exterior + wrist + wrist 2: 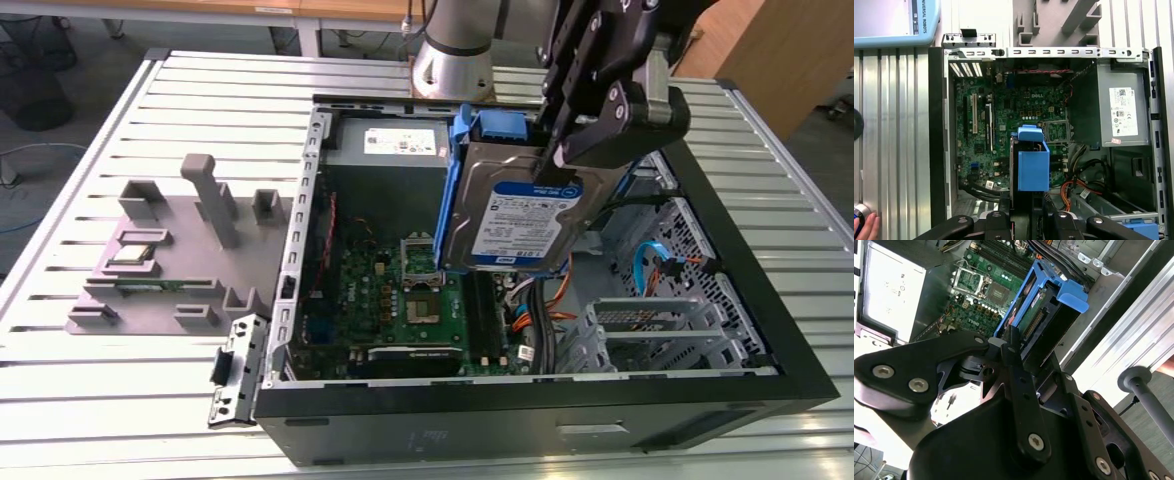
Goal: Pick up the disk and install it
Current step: 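Pick up the disk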
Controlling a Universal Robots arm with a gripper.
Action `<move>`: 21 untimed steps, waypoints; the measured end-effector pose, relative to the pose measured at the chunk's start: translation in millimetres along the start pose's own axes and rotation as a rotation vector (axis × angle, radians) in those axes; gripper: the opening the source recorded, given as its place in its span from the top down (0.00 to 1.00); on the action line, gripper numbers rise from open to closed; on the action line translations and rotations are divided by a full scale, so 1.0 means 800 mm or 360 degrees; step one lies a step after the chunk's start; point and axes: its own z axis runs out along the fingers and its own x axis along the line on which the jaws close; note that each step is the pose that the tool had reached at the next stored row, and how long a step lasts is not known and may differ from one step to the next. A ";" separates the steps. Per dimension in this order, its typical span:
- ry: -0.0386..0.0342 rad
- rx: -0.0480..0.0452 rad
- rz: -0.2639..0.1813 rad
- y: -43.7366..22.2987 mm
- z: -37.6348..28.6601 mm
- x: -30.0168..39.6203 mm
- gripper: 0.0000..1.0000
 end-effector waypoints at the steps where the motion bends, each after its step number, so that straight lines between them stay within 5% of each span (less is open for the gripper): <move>1: 0.0000 0.0000 0.0000 -0.0001 -0.0001 0.0005 0.65; 15: 0.0001 0.0000 0.0000 -0.0016 -0.0001 0.0024 0.65; 21: 0.0000 0.0000 0.0000 -0.0090 -0.0005 0.0020 0.65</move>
